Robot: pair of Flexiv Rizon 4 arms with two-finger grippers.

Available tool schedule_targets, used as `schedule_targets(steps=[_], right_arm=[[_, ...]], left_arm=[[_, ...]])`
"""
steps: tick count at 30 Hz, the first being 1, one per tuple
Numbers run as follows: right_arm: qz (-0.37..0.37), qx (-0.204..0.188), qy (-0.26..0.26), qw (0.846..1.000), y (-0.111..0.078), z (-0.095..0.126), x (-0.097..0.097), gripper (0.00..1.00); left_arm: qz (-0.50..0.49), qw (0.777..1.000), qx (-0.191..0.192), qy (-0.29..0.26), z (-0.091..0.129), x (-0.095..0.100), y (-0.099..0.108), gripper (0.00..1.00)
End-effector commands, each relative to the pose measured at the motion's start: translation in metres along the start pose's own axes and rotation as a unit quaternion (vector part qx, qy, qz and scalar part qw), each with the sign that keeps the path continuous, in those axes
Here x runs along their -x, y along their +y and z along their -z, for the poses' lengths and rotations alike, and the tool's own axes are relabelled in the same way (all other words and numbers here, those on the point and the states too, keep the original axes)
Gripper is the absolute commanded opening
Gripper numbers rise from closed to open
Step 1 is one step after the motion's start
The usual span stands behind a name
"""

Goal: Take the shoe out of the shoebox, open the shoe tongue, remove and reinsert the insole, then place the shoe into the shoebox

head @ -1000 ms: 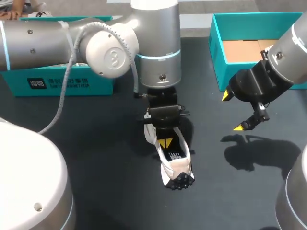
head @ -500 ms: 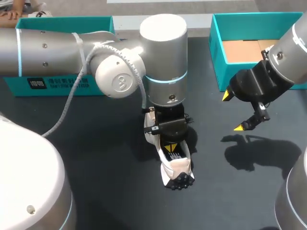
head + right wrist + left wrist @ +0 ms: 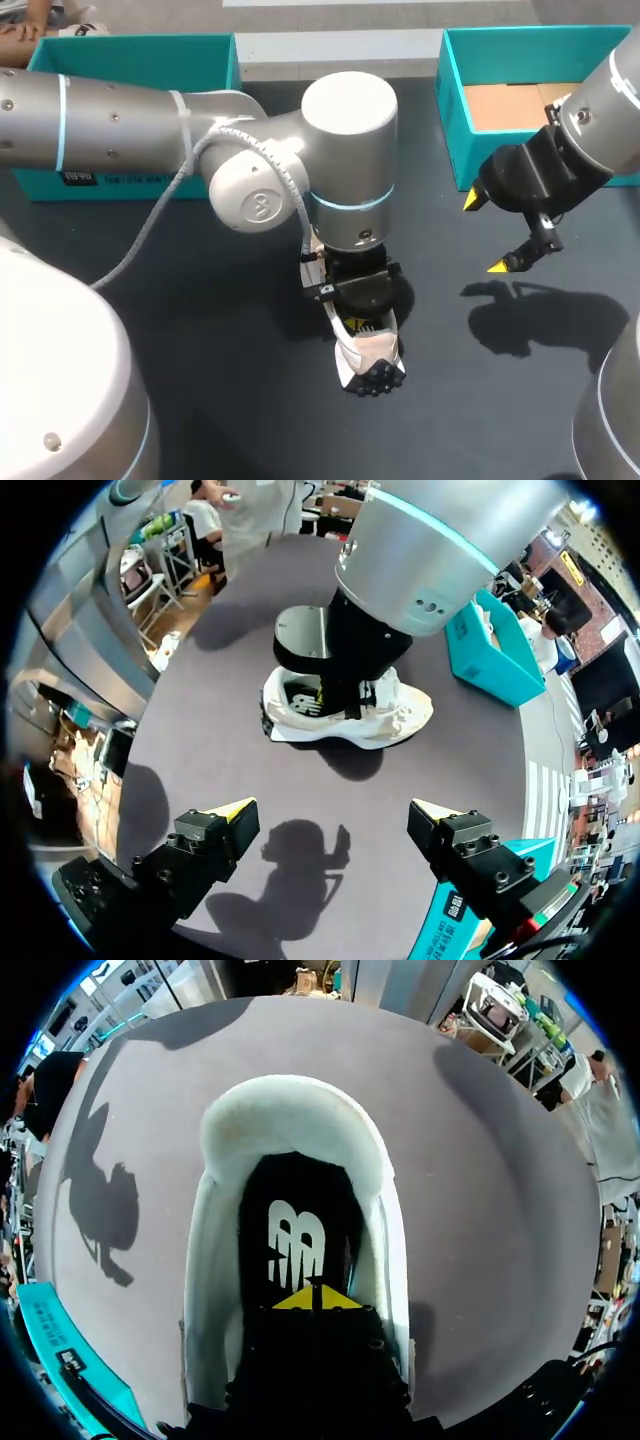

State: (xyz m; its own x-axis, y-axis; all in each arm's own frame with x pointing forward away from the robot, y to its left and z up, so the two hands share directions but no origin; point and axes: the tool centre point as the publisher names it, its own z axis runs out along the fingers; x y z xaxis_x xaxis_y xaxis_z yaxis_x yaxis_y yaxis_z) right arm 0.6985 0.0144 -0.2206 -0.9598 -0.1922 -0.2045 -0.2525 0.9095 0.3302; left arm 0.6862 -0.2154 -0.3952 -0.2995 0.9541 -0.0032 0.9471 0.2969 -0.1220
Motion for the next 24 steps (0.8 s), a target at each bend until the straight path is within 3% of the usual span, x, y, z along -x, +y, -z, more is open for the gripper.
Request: schedule_targets(steps=[1,8,24], right_arm=[[-0.001,-0.001,-0.001,1.0,0.0,-0.002,0.0,1.0],[-0.001,-0.001,-0.001,1.0,0.0,-0.002,0.0,1.0],[-0.001,-0.001,-0.001,1.0,0.0,-0.002,0.0,1.0]], left_arm=[[0.0,1.0,-0.005,-0.005,0.003,0.002,0.001,0.0],[-0.019,0.999,-0.036,-0.02,0.023,0.004,-0.01,0.0],[-0.043,0.997,-0.069,0.011,-0.021,0.009,-0.033,0.0]])
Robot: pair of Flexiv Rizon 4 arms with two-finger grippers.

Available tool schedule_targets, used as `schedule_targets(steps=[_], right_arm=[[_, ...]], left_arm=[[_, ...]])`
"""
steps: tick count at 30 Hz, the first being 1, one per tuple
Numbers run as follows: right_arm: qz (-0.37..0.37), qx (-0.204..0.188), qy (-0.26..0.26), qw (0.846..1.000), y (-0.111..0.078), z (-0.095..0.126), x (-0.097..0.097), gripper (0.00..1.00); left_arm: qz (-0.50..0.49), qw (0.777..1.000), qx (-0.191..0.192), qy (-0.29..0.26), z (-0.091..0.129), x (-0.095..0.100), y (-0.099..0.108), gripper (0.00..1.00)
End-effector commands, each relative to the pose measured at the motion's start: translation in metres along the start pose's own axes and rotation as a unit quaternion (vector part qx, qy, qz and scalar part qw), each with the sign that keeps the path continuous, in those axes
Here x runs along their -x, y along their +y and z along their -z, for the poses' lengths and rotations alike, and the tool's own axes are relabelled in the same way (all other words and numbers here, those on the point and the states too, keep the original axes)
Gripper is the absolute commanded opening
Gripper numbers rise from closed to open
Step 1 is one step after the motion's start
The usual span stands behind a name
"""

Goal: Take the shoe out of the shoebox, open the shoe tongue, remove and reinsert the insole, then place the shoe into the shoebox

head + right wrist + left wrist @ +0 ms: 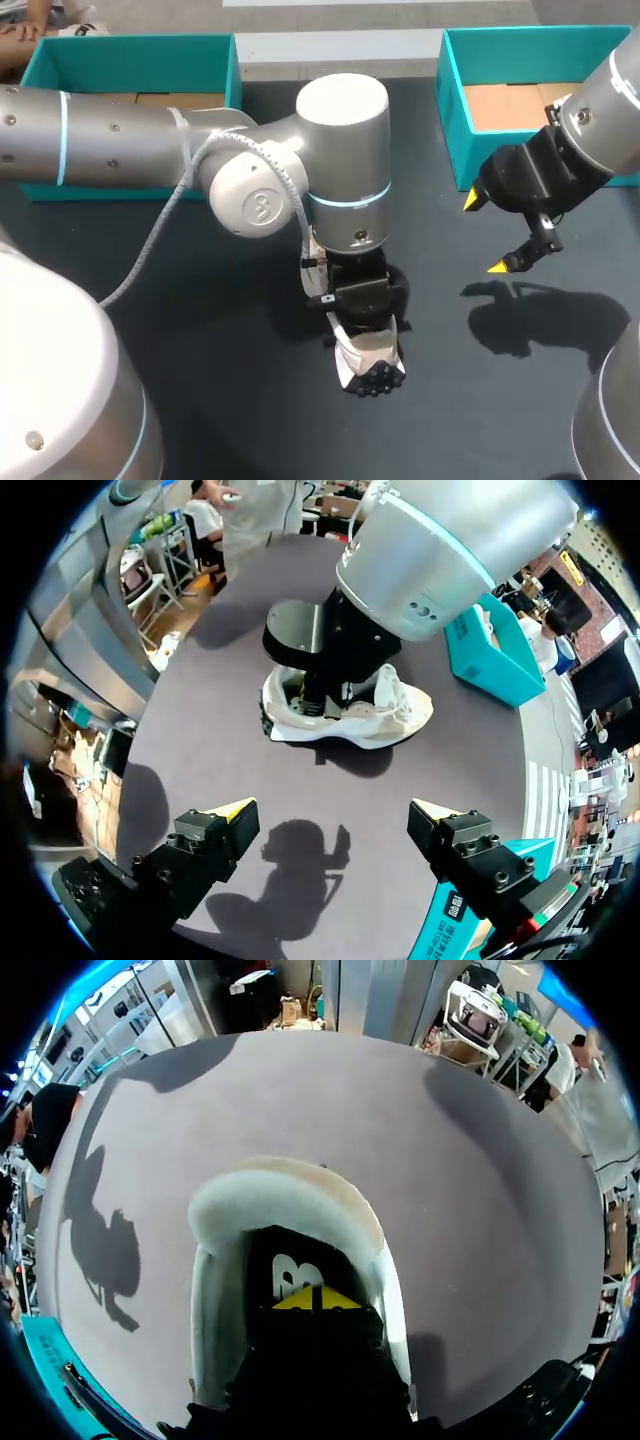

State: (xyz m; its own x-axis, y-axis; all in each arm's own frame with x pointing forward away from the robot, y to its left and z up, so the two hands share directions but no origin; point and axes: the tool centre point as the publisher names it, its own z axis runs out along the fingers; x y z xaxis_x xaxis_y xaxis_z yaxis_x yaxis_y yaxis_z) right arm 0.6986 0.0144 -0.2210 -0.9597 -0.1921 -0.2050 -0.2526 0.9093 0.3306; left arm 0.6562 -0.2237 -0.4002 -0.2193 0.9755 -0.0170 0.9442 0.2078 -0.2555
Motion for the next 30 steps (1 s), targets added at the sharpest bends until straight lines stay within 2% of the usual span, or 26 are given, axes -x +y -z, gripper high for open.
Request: schedule_targets(steps=[1,9,12,18,24,27,30], right_arm=[[-0.001,-0.002,-0.001,1.0,0.001,-0.001,0.0,1.0],[-0.001,-0.002,-0.001,1.0,0.001,-0.001,0.0,1.0],[-0.001,-0.002,-0.001,1.0,0.001,-0.001,0.0,1.0],[-0.001,-0.002,-0.001,1.0,0.001,-0.001,0.0,1.0],[-0.001,-0.002,-0.001,1.0,0.001,-0.001,0.0,1.0],[-0.001,-0.002,-0.001,1.0,0.001,-0.001,0.0,1.0],[-0.001,-0.002,-0.001,1.0,0.001,-0.001,0.0,1.0]], left_arm=[[-0.002,1.0,-0.001,0.009,-0.009,0.009,-0.002,0.0],[-0.01,1.0,0.003,-0.021,0.018,0.006,-0.006,0.0],[-0.013,1.0,0.0,-0.023,0.016,0.01,-0.008,0.0],[-0.017,1.0,0.0,-0.013,-0.002,0.019,-0.01,0.0],[-0.016,1.0,0.017,-0.004,-0.01,0.019,-0.007,0.0],[-0.013,1.0,0.027,-0.005,-0.003,0.013,-0.004,0.0],[-0.009,0.999,0.047,-0.012,0.016,0.005,0.004,0.0]])
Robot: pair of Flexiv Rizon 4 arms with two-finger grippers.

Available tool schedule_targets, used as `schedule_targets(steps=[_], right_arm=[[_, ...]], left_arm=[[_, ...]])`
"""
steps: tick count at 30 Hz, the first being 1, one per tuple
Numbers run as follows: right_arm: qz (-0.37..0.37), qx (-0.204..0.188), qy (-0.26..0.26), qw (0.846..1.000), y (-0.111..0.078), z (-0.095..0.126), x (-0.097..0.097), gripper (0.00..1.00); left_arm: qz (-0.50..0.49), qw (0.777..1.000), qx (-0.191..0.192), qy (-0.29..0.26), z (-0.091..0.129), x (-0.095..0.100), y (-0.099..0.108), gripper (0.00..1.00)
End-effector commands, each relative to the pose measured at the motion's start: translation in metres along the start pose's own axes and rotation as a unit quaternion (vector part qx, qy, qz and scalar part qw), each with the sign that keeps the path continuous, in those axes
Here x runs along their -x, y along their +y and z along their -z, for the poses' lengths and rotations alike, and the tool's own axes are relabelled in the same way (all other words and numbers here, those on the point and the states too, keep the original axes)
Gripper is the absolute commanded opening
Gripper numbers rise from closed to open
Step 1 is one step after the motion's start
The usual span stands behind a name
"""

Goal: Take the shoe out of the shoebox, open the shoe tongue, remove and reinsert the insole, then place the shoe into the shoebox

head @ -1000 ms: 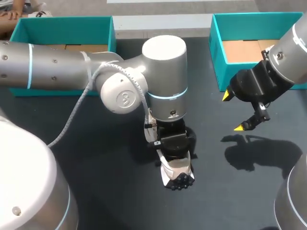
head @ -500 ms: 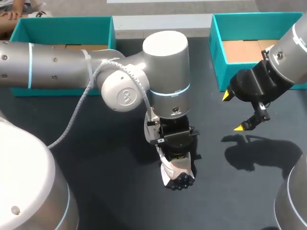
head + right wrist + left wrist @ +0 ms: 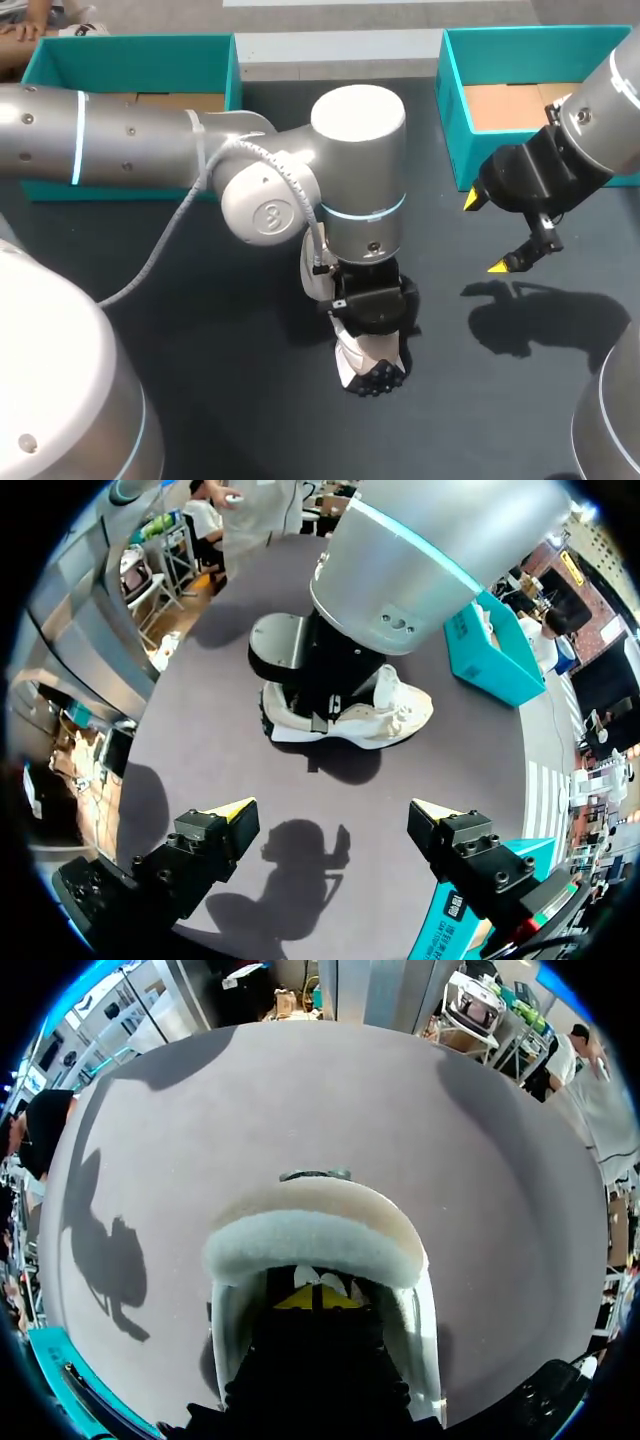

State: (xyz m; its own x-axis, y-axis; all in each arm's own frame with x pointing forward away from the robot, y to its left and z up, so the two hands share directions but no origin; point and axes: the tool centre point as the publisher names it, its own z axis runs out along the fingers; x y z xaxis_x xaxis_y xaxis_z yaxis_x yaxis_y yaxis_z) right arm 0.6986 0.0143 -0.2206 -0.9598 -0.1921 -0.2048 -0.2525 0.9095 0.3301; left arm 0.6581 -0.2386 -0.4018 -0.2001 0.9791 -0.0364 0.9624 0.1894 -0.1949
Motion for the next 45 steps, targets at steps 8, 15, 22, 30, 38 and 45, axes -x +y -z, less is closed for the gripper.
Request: schedule_targets(steps=[8,15,22,30,38,45], right_arm=[[-0.001,-0.001,-0.001,1.0,0.001,-0.002,0.0,1.0],[-0.001,-0.001,-0.001,1.0,0.001,-0.002,0.0,1.0],[-0.001,-0.001,-0.001,1.0,0.001,-0.002,0.0,1.0],[-0.001,-0.001,-0.001,1.0,0.001,-0.002,0.0,1.0],[-0.001,-0.001,-0.001,1.0,0.001,-0.002,0.0,1.0],[-0.001,-0.001,-0.001,1.0,0.001,-0.002,0.0,1.0]], left_arm=[[0.005,0.991,0.135,-0.002,0.054,-0.012,0.034,0.0],[0.003,0.979,0.204,-0.003,0.066,-0.008,0.04,0.0],[0.023,0.971,0.237,0.022,0.071,-0.005,0.043,0.57],[0.03,0.97,0.239,0.03,0.065,-0.006,0.041,1.0],[0.037,0.972,0.23,0.034,0.066,-0.013,0.042,1.0],[0.04,0.975,0.214,0.038,0.064,-0.019,0.041,1.0]])
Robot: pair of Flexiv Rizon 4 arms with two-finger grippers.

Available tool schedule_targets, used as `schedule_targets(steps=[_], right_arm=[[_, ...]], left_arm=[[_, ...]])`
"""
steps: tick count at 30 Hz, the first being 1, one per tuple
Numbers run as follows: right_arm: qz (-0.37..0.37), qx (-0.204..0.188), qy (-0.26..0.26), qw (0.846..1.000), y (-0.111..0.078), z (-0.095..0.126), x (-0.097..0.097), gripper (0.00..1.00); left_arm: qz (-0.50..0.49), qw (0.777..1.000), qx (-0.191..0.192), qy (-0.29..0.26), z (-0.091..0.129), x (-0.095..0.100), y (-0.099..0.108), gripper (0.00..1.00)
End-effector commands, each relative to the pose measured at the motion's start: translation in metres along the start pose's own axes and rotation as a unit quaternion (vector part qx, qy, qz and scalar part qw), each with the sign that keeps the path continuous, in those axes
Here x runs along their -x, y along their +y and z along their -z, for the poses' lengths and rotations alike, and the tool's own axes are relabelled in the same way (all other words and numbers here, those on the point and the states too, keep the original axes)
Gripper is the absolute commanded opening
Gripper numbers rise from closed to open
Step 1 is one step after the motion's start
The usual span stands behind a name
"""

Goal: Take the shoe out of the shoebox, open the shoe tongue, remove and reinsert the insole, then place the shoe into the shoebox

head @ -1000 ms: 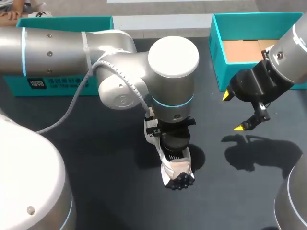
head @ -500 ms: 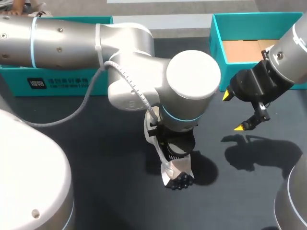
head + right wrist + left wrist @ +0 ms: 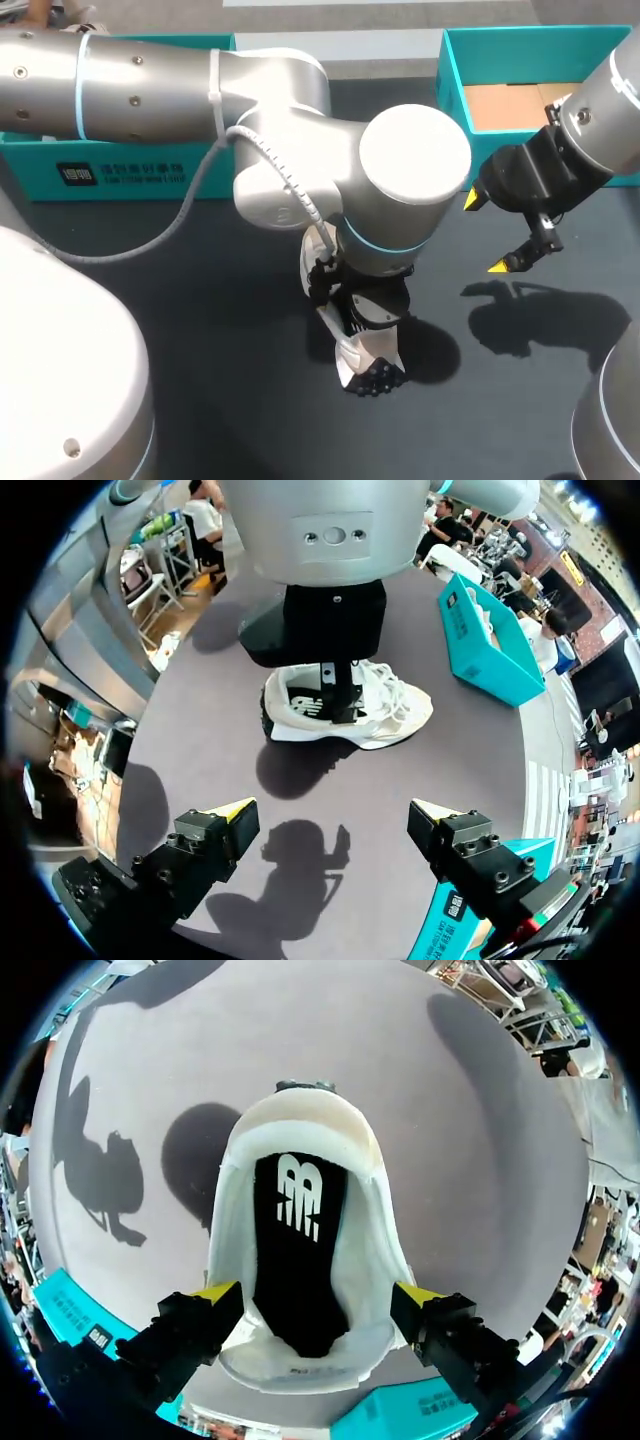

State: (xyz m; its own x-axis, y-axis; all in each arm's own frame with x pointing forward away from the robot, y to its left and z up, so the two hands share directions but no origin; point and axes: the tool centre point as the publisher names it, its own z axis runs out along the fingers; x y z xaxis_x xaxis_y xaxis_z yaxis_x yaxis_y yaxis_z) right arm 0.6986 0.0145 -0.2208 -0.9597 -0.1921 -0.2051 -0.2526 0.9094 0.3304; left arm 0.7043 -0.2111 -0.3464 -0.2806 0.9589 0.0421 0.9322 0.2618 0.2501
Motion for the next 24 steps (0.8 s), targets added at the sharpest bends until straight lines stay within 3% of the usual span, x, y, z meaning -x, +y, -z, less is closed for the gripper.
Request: schedule_targets(steps=[1,13,24], right_arm=[[-0.001,-0.002,-0.001,1.0,0.0,-0.001,0.0,1.0],[-0.001,-0.002,-0.001,1.0,0.0,-0.001,0.0,1.0],[-0.001,-0.002,-0.001,1.0,0.0,-0.001,0.0,1.0]], left_arm=[[-0.001,1.0,-0.01,-0.002,-0.001,-0.003,0.002,1.0],[0.007,0.999,-0.022,-0.025,0.028,-0.003,0.017,1.0],[0.028,0.999,-0.016,-0.033,0.044,-0.003,0.044,1.0]])
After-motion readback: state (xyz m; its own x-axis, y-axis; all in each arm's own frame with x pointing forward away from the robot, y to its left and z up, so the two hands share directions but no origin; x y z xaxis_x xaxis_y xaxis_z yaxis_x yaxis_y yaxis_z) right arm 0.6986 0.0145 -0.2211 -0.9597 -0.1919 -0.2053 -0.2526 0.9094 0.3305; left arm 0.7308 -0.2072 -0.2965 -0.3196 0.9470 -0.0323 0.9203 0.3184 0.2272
